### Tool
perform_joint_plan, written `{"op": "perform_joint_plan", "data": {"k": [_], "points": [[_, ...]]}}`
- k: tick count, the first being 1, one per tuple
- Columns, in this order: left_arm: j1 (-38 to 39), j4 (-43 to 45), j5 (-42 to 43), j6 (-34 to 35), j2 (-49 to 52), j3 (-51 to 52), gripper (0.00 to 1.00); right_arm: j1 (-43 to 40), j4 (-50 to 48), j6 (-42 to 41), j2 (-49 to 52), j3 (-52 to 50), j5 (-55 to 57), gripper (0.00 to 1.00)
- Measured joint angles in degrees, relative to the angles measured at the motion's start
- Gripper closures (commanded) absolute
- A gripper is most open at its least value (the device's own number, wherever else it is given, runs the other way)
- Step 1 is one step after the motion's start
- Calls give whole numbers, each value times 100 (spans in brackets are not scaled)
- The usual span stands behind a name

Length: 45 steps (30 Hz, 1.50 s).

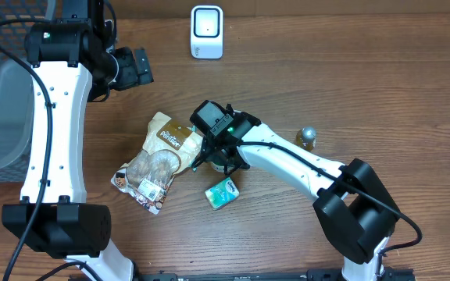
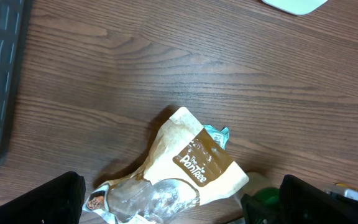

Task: Scan the item barcode
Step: 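Lower the right gripper onto the green jar lid and grasp it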

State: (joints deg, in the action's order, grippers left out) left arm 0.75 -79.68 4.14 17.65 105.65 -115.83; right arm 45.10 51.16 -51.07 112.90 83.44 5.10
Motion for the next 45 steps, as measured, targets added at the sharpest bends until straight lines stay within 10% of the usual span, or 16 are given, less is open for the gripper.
{"op": "perform_joint_plan", "data": {"k": [12,25,29,36,45], "points": [[0,0,0,0,0,0,0,4,48,170,-11,13,109,49],[0,0,0,0,0,0,0,31,105,2752,-13,13,116,51],[0,0,0,0,0,0,0,26,42,3438,-13,13,129,2],[0,0,0,0,0,0,0,26,155,3504,2,94,138,0],[0,0,0,0,0,0,0,-11,734,1349,7,616,227,0]]}}
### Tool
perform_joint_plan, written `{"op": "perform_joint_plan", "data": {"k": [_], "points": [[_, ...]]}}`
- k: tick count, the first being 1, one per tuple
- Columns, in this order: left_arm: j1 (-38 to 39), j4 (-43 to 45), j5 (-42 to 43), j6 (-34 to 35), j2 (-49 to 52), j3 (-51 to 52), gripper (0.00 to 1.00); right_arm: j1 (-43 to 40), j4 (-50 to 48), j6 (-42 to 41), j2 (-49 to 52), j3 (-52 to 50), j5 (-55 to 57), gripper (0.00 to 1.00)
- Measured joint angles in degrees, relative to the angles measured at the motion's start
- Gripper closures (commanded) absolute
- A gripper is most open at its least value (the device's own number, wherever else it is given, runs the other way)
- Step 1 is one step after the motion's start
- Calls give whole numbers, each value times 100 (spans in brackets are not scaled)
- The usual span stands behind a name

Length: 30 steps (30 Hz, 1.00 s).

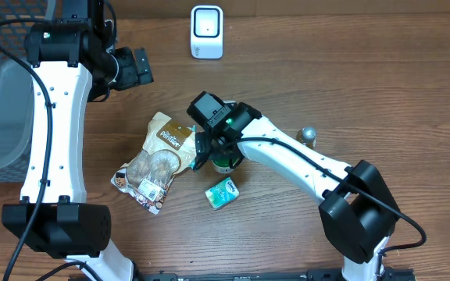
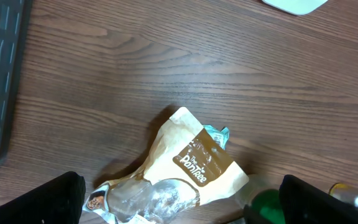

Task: Scan the item barcode
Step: 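Lower the right gripper onto the green jar lid and grasp it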

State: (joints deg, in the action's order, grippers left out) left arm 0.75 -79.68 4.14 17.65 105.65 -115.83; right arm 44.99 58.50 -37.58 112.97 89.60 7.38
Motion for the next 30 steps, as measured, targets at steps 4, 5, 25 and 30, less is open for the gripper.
{"op": "perform_joint_plan", "data": {"k": [4,5,25,30], "points": [[0,0,0,0,0,0,0,11,4,-529,15,-42,17,0],[0,0,0,0,0,0,0,11,9,-592,26,-52,20,0],[0,0,0,2,0,0,0,11,-358,-887,219,-249,9,7],[0,0,0,0,0,0,0,11,-450,-887,219,-503,7,16]]}}
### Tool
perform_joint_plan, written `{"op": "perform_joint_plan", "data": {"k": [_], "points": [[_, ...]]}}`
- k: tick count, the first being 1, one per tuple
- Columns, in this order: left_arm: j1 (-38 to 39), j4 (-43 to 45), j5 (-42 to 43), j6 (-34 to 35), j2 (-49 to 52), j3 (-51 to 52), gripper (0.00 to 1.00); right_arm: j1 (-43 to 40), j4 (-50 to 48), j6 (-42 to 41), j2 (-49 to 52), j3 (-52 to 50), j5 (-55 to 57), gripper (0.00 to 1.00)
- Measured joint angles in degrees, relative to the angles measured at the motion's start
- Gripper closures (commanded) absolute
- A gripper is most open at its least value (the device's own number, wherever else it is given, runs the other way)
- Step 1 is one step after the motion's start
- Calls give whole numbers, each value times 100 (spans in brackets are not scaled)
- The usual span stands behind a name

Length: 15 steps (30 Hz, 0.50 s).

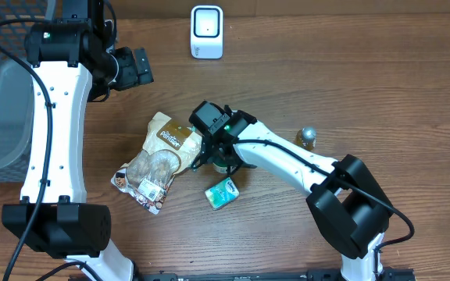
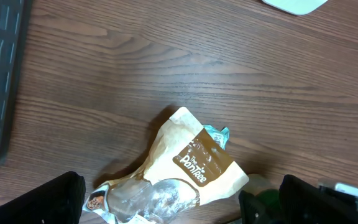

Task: Scan the item barcode
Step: 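Lower the right gripper onto the green jar lid and grasp it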

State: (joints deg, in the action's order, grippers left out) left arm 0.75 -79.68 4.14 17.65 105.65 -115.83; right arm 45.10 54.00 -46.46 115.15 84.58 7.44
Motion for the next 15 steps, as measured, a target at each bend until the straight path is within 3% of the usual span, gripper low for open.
{"op": "perform_joint_plan", "data": {"k": [15], "points": [[0,0,0,0,0,0,0,-61,31,247,0,-4,-17,38]]}}
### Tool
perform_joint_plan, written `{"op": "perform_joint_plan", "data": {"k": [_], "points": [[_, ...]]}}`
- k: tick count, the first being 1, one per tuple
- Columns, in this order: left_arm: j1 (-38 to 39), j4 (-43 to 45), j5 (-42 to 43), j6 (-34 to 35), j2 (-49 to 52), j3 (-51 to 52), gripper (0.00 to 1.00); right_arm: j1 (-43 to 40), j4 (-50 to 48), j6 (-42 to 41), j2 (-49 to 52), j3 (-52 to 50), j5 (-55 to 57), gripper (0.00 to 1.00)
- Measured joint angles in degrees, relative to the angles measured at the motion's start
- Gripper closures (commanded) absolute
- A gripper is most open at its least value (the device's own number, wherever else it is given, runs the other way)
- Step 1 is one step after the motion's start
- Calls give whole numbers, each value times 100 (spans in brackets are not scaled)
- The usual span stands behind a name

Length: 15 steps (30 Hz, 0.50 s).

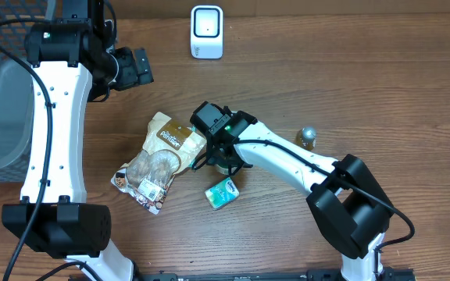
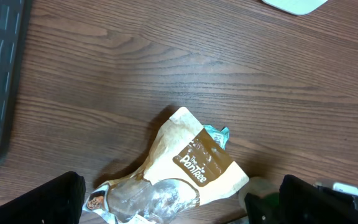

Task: Scan the item barcode
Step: 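Lower the right gripper onto the green jar lid and grasp it, then lift the green jar and tilt it with the right gripper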

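Note:
A green-topped item (image 1: 225, 166) stands on the table between a tan snack bag (image 1: 158, 158) and a small teal packet (image 1: 223, 193). My right gripper (image 1: 220, 161) is down over the green item, its fingers close around it; whether they grip it is hidden. The green item (image 2: 267, 200) also peeks in at the bottom right of the left wrist view, beside the snack bag (image 2: 179, 171). My left gripper (image 1: 135, 66) hangs open high at the back left, holding nothing. The white scanner (image 1: 207, 31) stands at the table's back edge.
A small bottle with a silver cap (image 1: 307, 137) stands to the right of the right arm. A grey bin sits off the table's left side over a dark mesh.
The right wrist has shifted very slightly over the green item. The left arm, bag, packet and scanner are unchanged.
The right gripper was down at the green item beside the snack bag. Then its wrist stood a little further back and left, with the green top showing more. After that it was back lower over the item, where it remains. The left arm stayed still throughout.

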State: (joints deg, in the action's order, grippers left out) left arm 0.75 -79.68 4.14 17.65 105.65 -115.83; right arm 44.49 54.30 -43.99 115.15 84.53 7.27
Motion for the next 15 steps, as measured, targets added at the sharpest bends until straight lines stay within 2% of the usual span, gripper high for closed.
{"op": "perform_joint_plan", "data": {"k": [10,15], "points": [[0,-2,0,0,0,0,0,-356,1047,157,0,570,-11,43],[0,0,0,0,0,0,0,-402,1384,181,-79,870,-505,46]]}}
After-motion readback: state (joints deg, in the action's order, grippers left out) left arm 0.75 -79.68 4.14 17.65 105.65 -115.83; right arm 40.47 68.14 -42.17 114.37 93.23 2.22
